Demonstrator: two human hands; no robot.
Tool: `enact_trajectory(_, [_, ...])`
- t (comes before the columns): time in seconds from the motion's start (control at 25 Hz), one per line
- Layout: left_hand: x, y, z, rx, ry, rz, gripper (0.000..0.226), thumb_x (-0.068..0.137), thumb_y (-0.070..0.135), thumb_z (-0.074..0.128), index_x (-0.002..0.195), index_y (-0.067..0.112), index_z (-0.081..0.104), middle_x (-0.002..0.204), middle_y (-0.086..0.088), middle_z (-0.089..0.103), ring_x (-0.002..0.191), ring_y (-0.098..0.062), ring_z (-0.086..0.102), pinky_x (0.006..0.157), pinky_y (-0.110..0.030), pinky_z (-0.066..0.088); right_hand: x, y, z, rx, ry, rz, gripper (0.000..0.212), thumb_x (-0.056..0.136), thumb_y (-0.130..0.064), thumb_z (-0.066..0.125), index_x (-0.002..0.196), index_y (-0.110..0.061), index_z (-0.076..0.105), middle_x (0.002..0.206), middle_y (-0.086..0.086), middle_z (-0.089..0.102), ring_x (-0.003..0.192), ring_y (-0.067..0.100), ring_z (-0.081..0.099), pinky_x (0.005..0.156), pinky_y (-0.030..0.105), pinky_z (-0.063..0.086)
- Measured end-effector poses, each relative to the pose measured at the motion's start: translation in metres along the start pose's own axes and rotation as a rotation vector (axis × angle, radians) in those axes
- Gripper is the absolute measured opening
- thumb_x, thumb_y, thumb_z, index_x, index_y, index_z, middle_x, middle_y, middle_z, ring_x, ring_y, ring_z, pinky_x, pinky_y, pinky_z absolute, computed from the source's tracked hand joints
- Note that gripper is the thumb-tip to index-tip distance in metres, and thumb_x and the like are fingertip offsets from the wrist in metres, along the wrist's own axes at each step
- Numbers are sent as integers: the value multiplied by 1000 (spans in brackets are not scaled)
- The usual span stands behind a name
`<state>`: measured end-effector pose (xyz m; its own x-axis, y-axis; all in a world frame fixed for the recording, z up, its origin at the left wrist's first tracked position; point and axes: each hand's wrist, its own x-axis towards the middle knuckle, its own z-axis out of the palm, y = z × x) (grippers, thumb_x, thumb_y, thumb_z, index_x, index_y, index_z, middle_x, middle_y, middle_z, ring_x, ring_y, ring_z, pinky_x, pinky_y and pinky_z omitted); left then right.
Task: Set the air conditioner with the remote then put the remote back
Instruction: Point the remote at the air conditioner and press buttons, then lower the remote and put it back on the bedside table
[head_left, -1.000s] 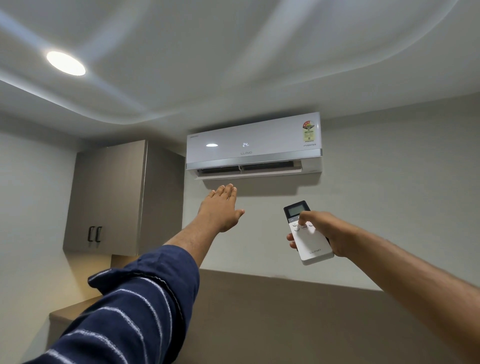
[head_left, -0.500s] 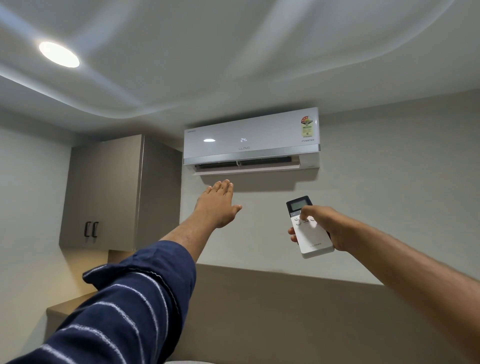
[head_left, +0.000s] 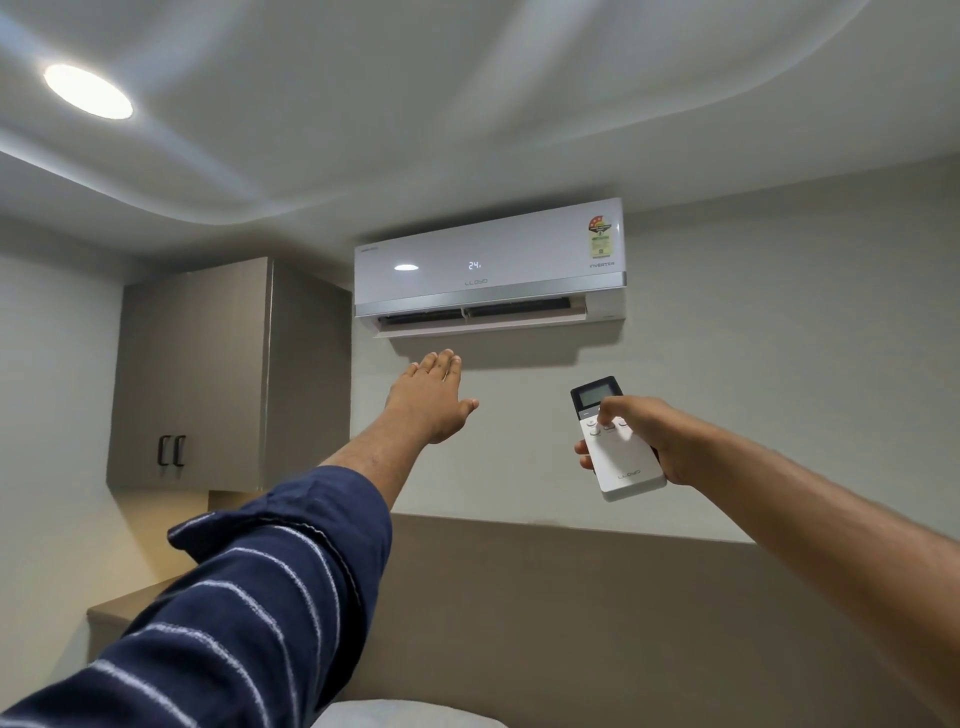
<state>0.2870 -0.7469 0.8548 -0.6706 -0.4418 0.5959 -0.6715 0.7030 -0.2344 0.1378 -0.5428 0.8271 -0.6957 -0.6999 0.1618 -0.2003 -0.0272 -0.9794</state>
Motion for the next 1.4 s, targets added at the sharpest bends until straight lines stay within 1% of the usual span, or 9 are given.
enact_trajectory(0.28, [0, 40, 8, -34, -35, 45, 72, 100, 48, 22, 155, 8, -1, 164, -8, -4, 152, -24, 1, 123, -38, 6, -18, 13, -29, 5, 19, 9, 18, 82, -9, 45, 97, -5, 54, 61, 13, 75, 54, 26, 73, 50, 28, 57])
enact_trajectory(0.6, [-32, 209, 42, -231, -71, 294, 72, 99, 49, 24, 155, 8, 3, 165, -8, 1, 152, -24, 4, 123, -39, 9, -93, 114, -145, 14, 229, 174, 16, 84, -9, 43, 96, -6, 53, 62, 12, 76, 54, 24, 73, 49, 29, 58])
enact_trajectory(0.72, [-60, 292, 53, -313, -107, 418, 72, 100, 48, 24, 155, 8, 4, 164, -9, 3, 152, -24, 5, 123, -39, 10, -140, 163, -202, 5, 311, 246, 20, 87, -10, 46, 104, -4, 55, 72, 13, 77, 58, 23, 74, 51, 28, 58])
enact_trajectory(0.84, [-97, 374, 68, -354, -118, 533, 72, 100, 47, 25, 155, 7, 5, 164, -10, 5, 152, -24, 6, 123, -39, 11, -190, 216, -249, 42, 425, 322, 24, 89, -10, 46, 112, -5, 52, 89, 15, 74, 70, 27, 73, 60, 31, 58])
enact_trajectory(0.92, [-141, 461, 78, -416, -240, 737, 72, 100, 47, 26, 155, 7, 5, 164, -10, 4, 152, -24, 6, 123, -39, 10, -249, 270, -289, 100, 555, 409, 24, 91, -8, 44, 114, -4, 51, 95, 18, 73, 75, 28, 71, 64, 32, 58])
enact_trajectory(1.0, [-170, 491, 92, -420, -209, 754, 72, 100, 49, 25, 155, 9, 4, 164, -8, 2, 152, -24, 4, 123, -39, 8, -271, 304, -298, 101, 620, 434, 29, 92, -8, 44, 119, -4, 51, 108, 20, 72, 85, 27, 70, 78, 34, 56])
enact_trajectory(1.08, [-207, 545, 107, -469, -274, 887, 72, 100, 51, 23, 156, 11, 3, 164, -7, 1, 152, -24, 3, 122, -39, 7, -311, 352, -317, 101, 710, 500, 32, 91, -6, 44, 122, -4, 54, 113, 20, 70, 95, 27, 66, 91, 37, 49])
enact_trajectory(1.24, [-302, 639, 142, -455, -393, 1140, 71, 100, 49, 24, 156, 9, 5, 165, -8, 3, 152, -24, 5, 122, -39, 11, -401, 458, -333, 210, 916, 632, 30, 93, 1, 44, 121, -4, 54, 104, 16, 64, 89, 26, 62, 89, 37, 47])
enact_trajectory(1.4, [-392, 710, 188, -459, -514, 1371, 71, 100, 47, 23, 155, 7, 4, 164, -9, 3, 152, -25, 7, 122, -38, 11, -479, 562, -342, 243, 1091, 829, 36, 93, 1, 50, 128, 5, 50, 121, 23, 62, 101, 27, 58, 82, 34, 45])
